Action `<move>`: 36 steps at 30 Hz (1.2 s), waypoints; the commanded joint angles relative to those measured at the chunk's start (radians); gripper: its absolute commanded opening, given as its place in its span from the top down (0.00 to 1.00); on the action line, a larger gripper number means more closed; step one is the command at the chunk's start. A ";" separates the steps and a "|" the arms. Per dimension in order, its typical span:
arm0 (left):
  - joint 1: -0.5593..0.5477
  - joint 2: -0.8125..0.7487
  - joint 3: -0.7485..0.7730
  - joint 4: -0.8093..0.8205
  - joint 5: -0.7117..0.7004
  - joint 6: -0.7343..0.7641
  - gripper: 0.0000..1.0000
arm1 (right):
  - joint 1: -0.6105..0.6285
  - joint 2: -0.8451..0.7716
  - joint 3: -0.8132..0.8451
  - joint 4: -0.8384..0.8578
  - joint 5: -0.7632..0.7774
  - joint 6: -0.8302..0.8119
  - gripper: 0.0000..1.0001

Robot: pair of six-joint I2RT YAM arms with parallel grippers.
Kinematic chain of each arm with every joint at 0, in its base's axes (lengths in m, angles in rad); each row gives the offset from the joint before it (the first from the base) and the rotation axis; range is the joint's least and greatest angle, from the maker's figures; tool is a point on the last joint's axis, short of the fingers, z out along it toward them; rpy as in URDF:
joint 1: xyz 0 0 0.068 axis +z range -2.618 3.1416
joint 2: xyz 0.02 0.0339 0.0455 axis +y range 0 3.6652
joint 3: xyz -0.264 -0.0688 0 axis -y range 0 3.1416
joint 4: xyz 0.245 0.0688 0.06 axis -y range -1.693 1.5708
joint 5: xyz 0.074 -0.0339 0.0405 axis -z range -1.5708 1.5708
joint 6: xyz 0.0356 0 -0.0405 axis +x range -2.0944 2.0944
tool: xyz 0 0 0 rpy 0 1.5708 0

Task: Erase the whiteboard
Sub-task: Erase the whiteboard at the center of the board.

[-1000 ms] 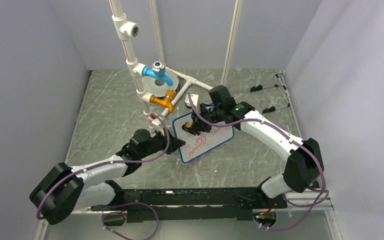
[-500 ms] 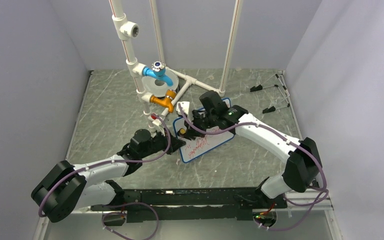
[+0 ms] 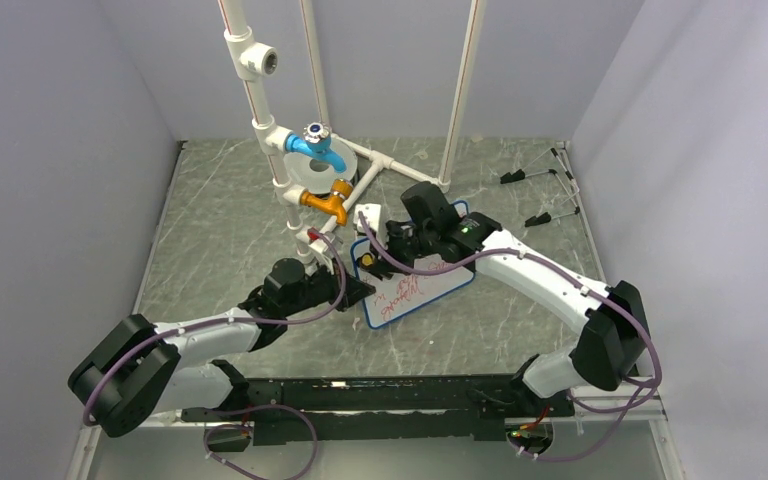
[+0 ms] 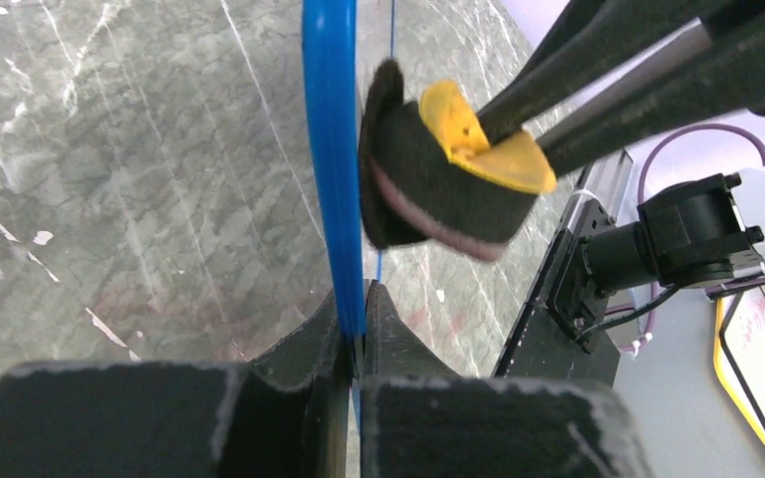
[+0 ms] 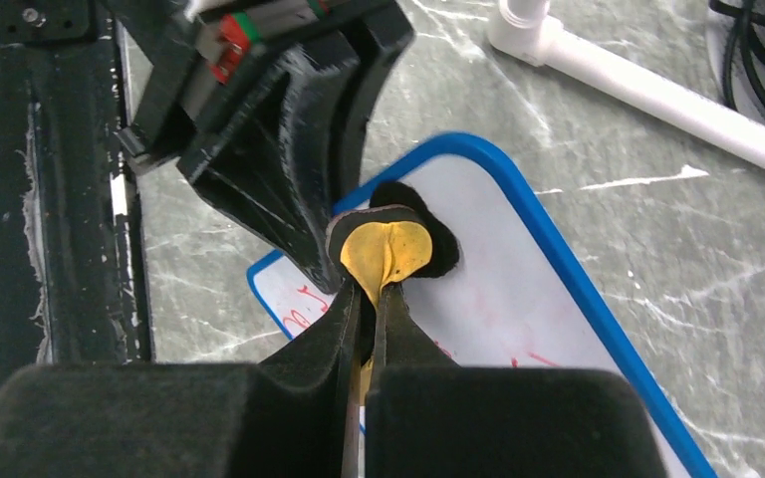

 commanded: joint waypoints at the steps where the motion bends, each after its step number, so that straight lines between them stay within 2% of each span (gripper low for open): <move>1: -0.030 -0.013 0.029 0.021 0.102 0.041 1.00 | 0.003 0.003 0.005 0.056 0.041 -0.026 1.00; 8: -0.030 0.008 0.047 0.026 0.114 0.063 1.00 | -0.098 -0.021 -0.005 0.065 0.020 -0.007 1.00; 14: -0.030 0.018 0.032 0.075 0.104 0.035 1.00 | -0.023 0.012 0.025 0.010 -0.110 -0.002 1.00; 18: -0.031 0.014 0.024 0.083 0.095 0.033 1.00 | 0.003 0.039 0.032 0.005 -0.069 -0.015 1.00; 26: -0.031 0.029 0.022 0.096 0.077 0.028 1.00 | -0.158 -0.006 0.023 0.038 0.013 0.012 1.00; 29: -0.032 0.043 0.017 0.108 0.066 0.008 1.00 | -0.176 -0.015 0.001 0.061 0.033 0.014 1.00; 36: -0.031 0.053 0.026 0.099 0.042 -0.013 1.00 | -0.119 -0.011 0.000 0.029 -0.105 -0.014 1.00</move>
